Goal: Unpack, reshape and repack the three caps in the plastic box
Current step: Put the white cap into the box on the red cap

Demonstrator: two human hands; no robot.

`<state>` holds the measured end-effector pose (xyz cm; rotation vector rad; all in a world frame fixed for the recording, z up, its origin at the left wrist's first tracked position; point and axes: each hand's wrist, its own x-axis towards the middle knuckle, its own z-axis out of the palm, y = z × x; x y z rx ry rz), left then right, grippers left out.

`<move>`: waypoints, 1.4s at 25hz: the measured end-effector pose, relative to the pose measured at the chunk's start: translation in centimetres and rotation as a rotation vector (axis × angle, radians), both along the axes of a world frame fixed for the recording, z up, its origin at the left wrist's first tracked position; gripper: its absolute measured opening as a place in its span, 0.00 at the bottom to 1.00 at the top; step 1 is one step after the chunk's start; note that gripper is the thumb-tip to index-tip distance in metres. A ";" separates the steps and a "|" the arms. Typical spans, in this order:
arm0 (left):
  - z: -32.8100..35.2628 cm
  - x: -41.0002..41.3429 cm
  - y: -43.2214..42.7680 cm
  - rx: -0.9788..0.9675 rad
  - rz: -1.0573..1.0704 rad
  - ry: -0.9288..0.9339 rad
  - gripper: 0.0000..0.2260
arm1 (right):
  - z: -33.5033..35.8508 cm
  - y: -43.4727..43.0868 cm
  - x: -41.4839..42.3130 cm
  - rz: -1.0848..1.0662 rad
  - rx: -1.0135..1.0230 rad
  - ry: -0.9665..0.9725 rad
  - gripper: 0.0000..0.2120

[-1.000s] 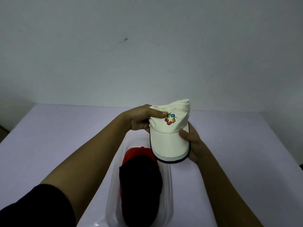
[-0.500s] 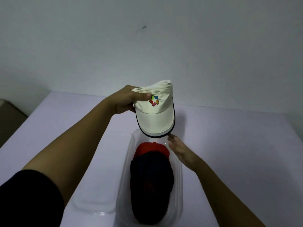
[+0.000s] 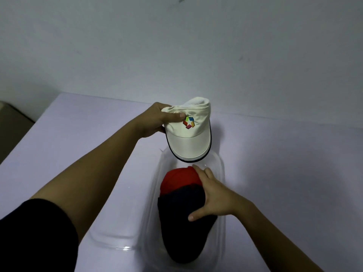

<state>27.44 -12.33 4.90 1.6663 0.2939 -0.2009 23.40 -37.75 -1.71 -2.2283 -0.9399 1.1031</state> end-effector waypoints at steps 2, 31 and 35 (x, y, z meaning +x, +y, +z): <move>-0.5 0.0 -0.5 0.041 -0.059 -0.001 0.07 | 0.2 -0.5 -0.6 0.013 0.014 -0.072 0.65; -8.5 -1.1 -3.2 0.826 -0.582 0.150 0.20 | -1.6 0.2 8.3 0.339 -0.225 -0.819 0.19; -7.8 -1.2 -2.4 0.960 -0.641 0.194 0.19 | -2.5 1.3 8.9 0.290 -0.303 -0.760 0.25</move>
